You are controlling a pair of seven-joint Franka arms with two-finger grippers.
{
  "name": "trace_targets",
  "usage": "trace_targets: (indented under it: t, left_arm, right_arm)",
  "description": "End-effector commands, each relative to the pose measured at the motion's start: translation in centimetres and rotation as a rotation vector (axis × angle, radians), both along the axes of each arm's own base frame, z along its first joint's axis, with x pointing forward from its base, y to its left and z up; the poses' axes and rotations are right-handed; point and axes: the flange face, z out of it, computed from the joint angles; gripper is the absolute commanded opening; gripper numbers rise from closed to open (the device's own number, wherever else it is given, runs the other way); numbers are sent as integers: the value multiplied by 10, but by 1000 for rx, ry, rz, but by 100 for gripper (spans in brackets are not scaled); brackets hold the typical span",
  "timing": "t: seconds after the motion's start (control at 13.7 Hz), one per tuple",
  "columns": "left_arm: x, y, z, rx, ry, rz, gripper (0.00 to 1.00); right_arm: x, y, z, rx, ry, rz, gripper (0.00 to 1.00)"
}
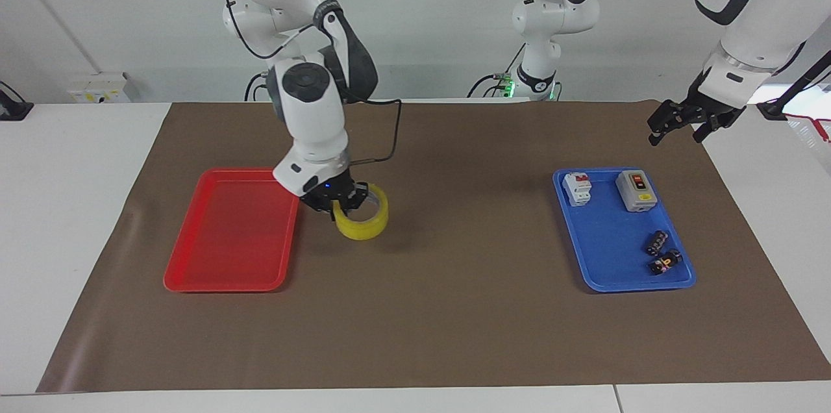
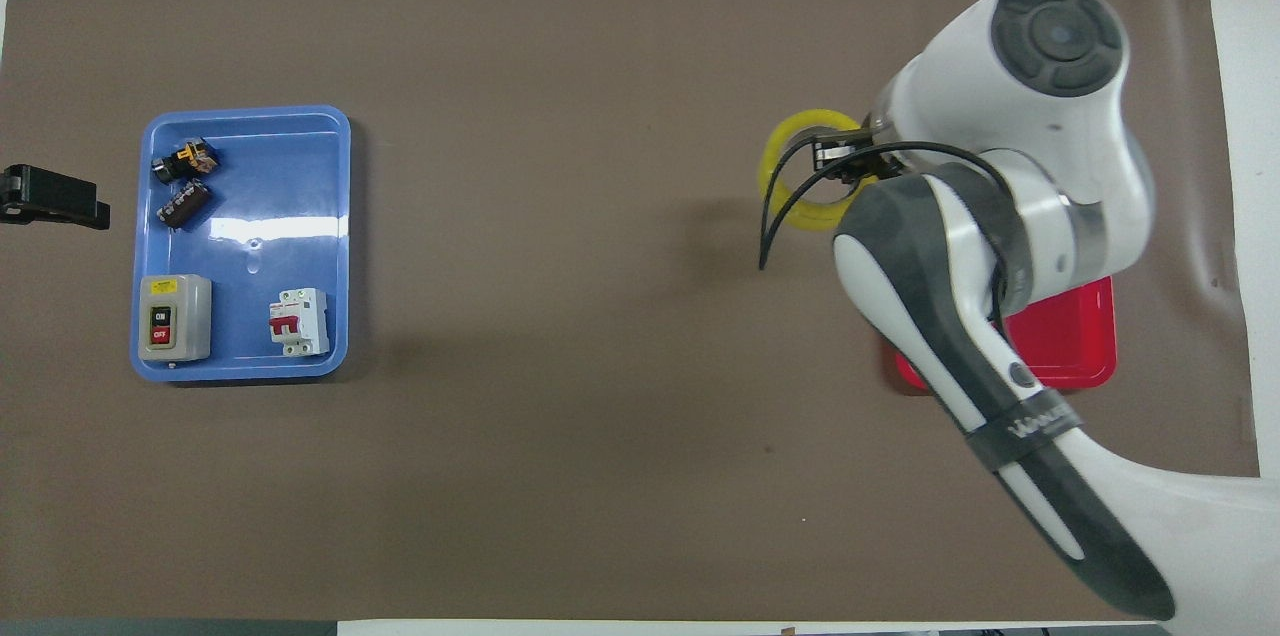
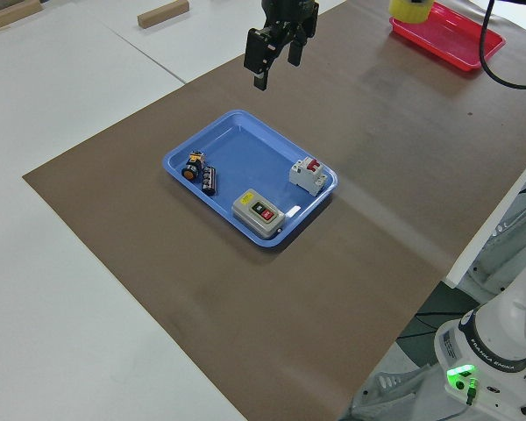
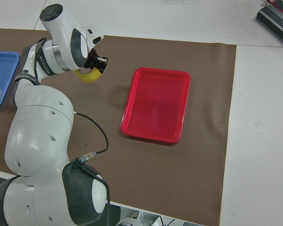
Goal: Place and move tape with both arms
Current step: 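Carry the tape with the right gripper into the red tray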
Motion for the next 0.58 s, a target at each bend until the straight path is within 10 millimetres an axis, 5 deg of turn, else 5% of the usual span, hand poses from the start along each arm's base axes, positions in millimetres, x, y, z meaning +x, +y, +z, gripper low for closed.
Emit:
trace_targets:
  t: [0.0,0.36,0.51]
  left_arm:
    - [-6,-1,3,-2,-1,-16,100]
    - [-6,-1,3,-2,-1,-14,100]
    - [-6,-1,3,-2,-1,-16,100]
  right_arm:
    - [4,-81,2,-4,18,47,0]
    - [-24,-195,-49,-20,-12,137,0]
    - [-46,-209,-75,-24,-26,155,0]
